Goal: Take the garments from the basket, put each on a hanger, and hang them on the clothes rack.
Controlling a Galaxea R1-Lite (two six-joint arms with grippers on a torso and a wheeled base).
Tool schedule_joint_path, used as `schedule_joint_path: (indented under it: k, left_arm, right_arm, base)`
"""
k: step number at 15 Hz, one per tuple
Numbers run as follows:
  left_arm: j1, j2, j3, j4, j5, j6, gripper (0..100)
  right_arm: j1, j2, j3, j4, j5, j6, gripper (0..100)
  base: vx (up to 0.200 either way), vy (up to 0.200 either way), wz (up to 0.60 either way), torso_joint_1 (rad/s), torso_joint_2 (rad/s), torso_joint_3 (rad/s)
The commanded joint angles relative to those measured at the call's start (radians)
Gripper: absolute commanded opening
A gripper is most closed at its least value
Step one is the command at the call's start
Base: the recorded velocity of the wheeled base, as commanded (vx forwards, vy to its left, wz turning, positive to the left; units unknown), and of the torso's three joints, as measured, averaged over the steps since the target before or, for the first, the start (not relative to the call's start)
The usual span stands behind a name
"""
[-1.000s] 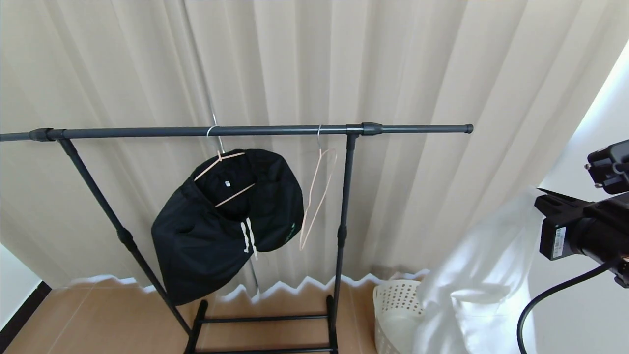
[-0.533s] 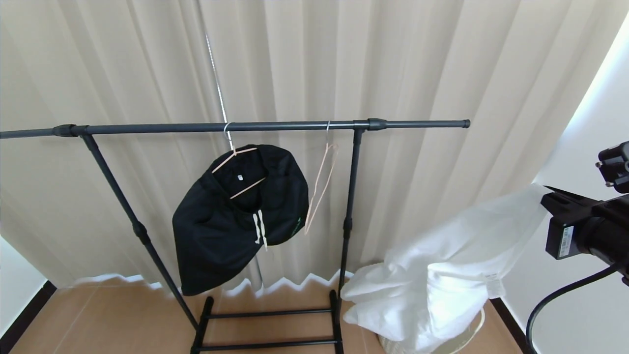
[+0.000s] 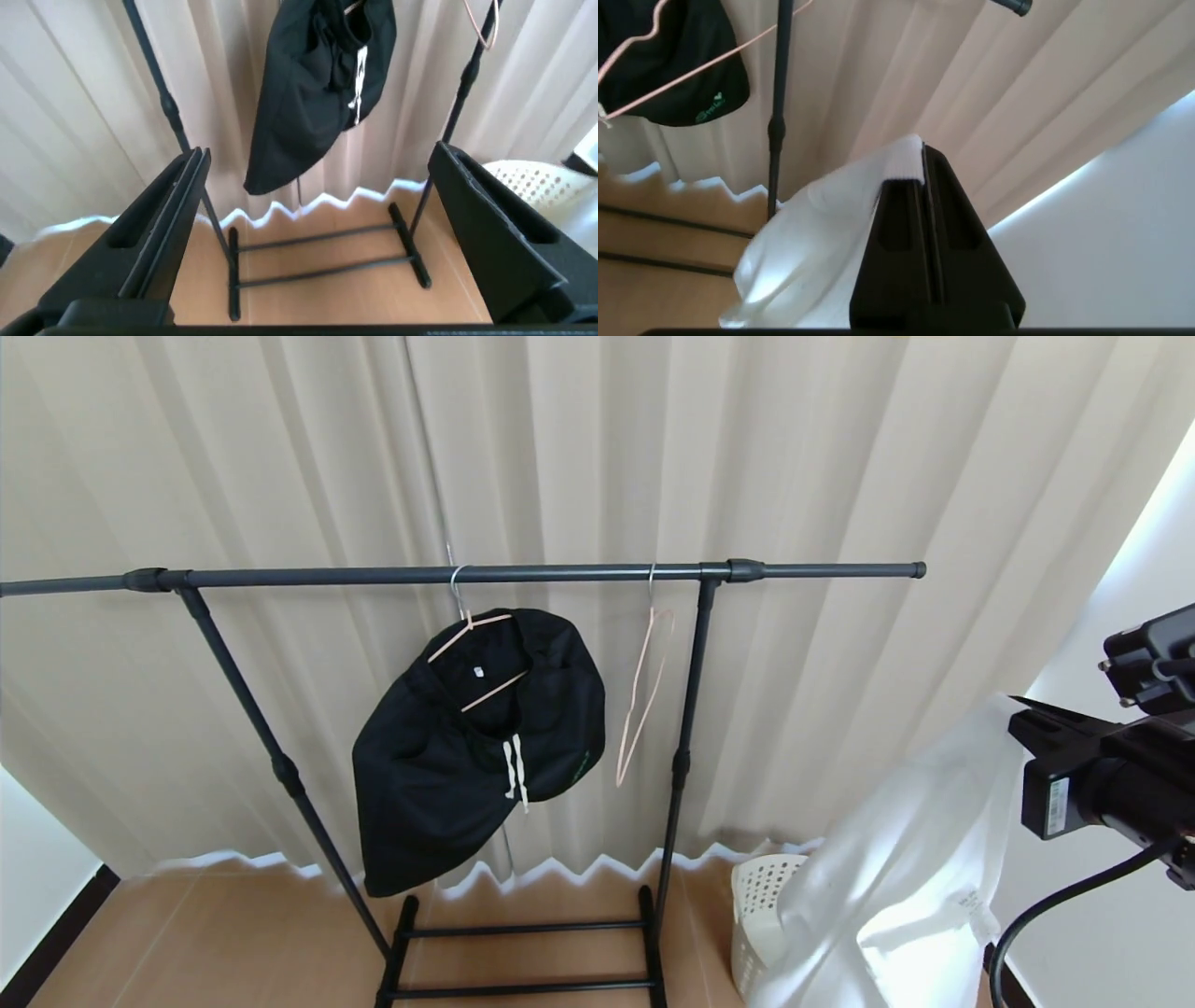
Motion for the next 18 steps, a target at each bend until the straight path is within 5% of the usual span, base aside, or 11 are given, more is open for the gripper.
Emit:
schedule_joint_path:
  k: [1,6,8,10,13,16,18]
  left_arm:
    - [-0.002,0.180,-0.109,0.037,-0.009,0.016,100]
    - [-0.062,0.886,-0.439,0.025,-0.167,-0.166,100]
    - [-0.186,1.171,-0.606,0.004,-0.189,-0.272,100]
    - [-0.325,1.311,-0.671,-0.044,-0.189,-0.346,100]
    - [-0.491,1.512,-0.750,-0.099,-0.189,-0.360,100]
    - [-0.572,1.613,-0.796,-0.102,-0.186,-0.383,100]
    - [-0.623,1.754,-0.869,-0.162,-0.181,-0.456,100]
  right_arm:
    - [0.076,0.086,-0.070,-0.002,0.014,0.004,0]
    - [0.072,0.285,-0.248,0.001,0.021,0.206,0]
    - [0.062,0.356,-0.297,-0.002,0.018,0.252,0]
    - [0.076,0.365,-0.305,-0.002,0.017,0.295,0]
    - [0.141,0.402,-0.329,-0.016,-0.022,0.355,0]
    - [0.215,0.443,-0.340,-0.077,-0.037,0.406,0]
    - [0.253,0.509,-0.377,-0.117,-0.138,0.421,0]
  base:
    - [0.000,0.000,0.00,0.000,0.00,0.000]
    - [0.000,0.000,0.00,0.000,0.00,0.000]
    - [0.000,0.000,0.00,0.000,0.00,0.000]
    - [0.000,0.000,0.00,0.000,0.00,0.000]
    - [0.000,0.000,0.00,0.000,0.00,0.000]
    - [0.000,0.000,0.00,0.000,0.00,0.000]
    - [0.000,0.000,0.00,0.000,0.00,0.000]
